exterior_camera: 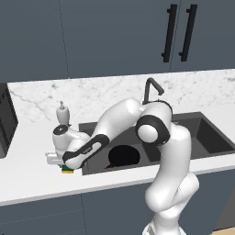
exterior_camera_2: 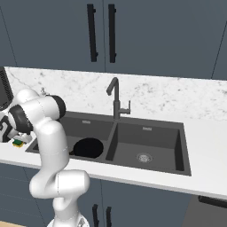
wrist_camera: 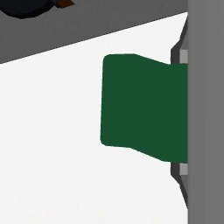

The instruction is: Pick the pan and sponge and place them into the sink. Then turn on the water.

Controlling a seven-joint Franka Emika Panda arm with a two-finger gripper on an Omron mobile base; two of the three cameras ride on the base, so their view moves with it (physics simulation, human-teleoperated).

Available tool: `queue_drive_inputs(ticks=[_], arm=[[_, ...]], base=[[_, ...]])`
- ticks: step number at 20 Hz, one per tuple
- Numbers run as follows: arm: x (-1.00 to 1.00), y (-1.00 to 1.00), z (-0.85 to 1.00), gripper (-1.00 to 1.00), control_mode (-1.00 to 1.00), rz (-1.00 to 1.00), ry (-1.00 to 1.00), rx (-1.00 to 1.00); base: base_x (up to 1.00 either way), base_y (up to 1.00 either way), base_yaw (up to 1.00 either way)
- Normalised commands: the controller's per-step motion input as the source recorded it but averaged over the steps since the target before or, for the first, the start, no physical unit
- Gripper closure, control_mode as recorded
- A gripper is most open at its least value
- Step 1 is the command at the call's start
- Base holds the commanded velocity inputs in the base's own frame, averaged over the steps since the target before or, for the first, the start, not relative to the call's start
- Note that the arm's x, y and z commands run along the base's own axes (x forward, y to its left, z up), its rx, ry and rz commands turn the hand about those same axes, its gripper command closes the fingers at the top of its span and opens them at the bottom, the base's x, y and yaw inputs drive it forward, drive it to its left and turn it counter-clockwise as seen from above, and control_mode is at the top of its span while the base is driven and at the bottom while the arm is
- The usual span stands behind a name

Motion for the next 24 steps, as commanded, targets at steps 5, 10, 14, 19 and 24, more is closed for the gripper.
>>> queue_drive_inputs(ticks=[5,10,14,19,24], arm=[[0.0,0.0,0.0,1.0,-1.0,0.0,0.0,0.0],[0.0,0.0,0.0,1.0,-1.0,0.0,0.0,0.0],[0.0,0.0,0.0,1.0,-1.0,0.0,0.0,0.0],[-0.07,-0.01,0.0,1.0,-1.0,0.0,0.0,0.0],[-0.01,-0.32,0.21,1.0,-1.0,0.0,0.0,0.0]], base=[[0.0,0.0,0.0],[0.0,0.0,0.0],[0.0,0.0,0.0],[0.0,0.0,0.0],[0.0,0.0,0.0]])
